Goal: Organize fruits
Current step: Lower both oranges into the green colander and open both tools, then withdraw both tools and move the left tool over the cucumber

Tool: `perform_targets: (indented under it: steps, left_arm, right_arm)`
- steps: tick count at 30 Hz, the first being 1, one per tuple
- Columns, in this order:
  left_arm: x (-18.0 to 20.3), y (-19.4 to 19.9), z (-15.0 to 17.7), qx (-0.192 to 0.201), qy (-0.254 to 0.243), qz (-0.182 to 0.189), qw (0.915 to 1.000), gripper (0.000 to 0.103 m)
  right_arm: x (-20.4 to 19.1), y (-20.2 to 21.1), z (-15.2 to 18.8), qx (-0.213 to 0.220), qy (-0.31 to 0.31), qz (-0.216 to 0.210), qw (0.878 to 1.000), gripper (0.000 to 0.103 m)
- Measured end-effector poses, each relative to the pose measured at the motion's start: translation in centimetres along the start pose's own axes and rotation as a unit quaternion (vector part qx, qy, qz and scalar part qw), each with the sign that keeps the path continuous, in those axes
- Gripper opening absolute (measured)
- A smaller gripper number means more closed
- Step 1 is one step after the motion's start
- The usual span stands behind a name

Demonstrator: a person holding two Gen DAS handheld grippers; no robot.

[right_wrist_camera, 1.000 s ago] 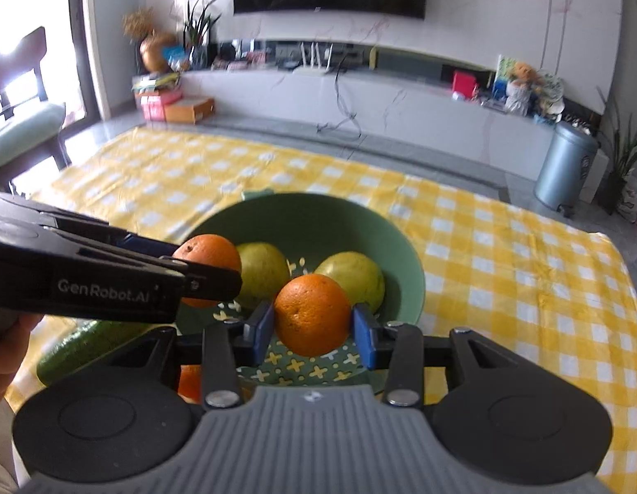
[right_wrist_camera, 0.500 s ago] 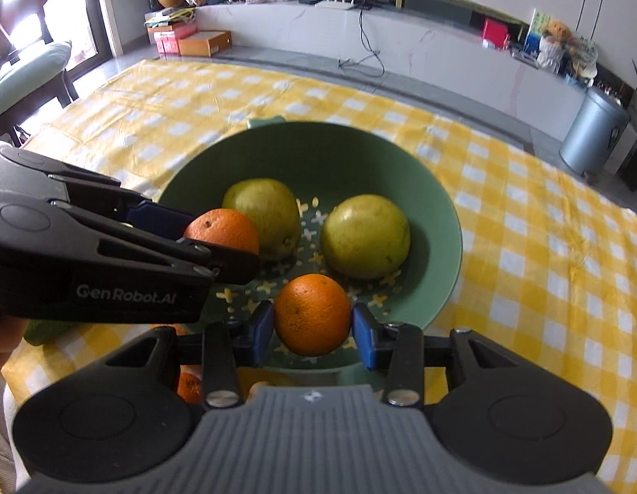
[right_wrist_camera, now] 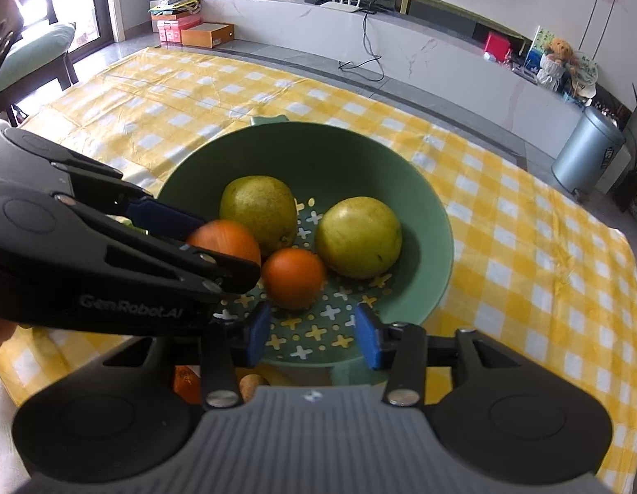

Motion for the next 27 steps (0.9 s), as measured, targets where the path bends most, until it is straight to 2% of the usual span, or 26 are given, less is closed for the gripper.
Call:
perform_targets:
  steps: [4,11,14,23,27]
  left_arm:
    - [0.1,1.7,-0.3,0.019,0.001,-0.002,0.9998,0.062]
    - [-0.2,4.7,-0.1,0.049,0.006,-0.013,0.9987,0.062]
    - [-0.1,6.0,0.4,0.061,-0.002,-0.019,0.998,0.062]
    - [-0.5,9.1,3.0,0.083,0.0,-0.039,0.9958,0.062]
    - [-0.5,9.7,4.5,0.088,-0.015,-0.051,0.9947,0.057]
  right_arm:
    - [0.3,1.4,-0.2,0.02,0.002,0.018,1.0,0.052]
    - [0.5,5.1,-0.1,0.083,-0.029,0.047,0.995,0.052]
    - [0.2,6.7,0.5,0.109,-0.051,0.054,0.991,0.058]
    - [-2.0,10.2,3.4,0.163,-0.126,0.051,0.977,0.064]
    - [-3.0,10.8,5.1,0.181,-0.159,0.047,0.969,0.064]
Point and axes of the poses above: each gripper's, at about its wrist camera, not at the fingertips, and y roughly against the way its jaws point, x to its right, z to its underside, the point moved 9 cm from there along -y, roughly the way its jaws point, and after that the axes turned 4 degrees about -z, right-handed, at the moved point
